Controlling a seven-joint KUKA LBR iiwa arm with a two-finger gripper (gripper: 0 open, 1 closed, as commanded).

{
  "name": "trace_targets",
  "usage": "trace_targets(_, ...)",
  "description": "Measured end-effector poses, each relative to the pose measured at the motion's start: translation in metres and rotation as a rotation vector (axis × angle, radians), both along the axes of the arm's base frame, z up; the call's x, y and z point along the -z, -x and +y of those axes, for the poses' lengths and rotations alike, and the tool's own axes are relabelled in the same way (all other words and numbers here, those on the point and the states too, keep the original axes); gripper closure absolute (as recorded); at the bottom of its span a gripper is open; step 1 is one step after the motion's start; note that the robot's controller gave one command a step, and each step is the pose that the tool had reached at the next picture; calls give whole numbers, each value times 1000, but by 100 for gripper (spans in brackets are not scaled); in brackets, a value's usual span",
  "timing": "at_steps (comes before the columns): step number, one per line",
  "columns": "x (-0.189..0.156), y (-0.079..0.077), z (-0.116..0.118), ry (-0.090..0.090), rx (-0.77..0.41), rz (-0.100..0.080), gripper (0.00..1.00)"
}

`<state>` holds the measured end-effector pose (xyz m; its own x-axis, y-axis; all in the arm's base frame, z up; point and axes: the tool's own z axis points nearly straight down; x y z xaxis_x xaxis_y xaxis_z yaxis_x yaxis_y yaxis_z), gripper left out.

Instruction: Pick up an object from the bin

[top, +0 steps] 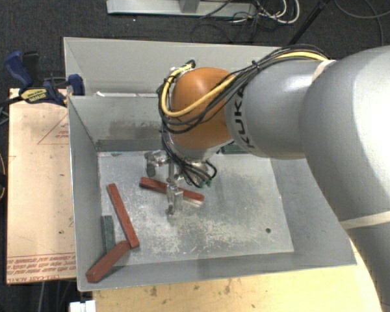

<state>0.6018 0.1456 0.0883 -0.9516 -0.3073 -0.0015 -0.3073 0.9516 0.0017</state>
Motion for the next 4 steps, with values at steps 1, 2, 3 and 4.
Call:
trace_targets(1,0,0,0,0,0,0,0)
trace_targets(2,17,-47,-15,0,-186,-3,100)
trace_targets(3,17,-47,-15,0,-185,-3,100)
trace_targets(4,-149,-36,8,0,-185,-7,100)
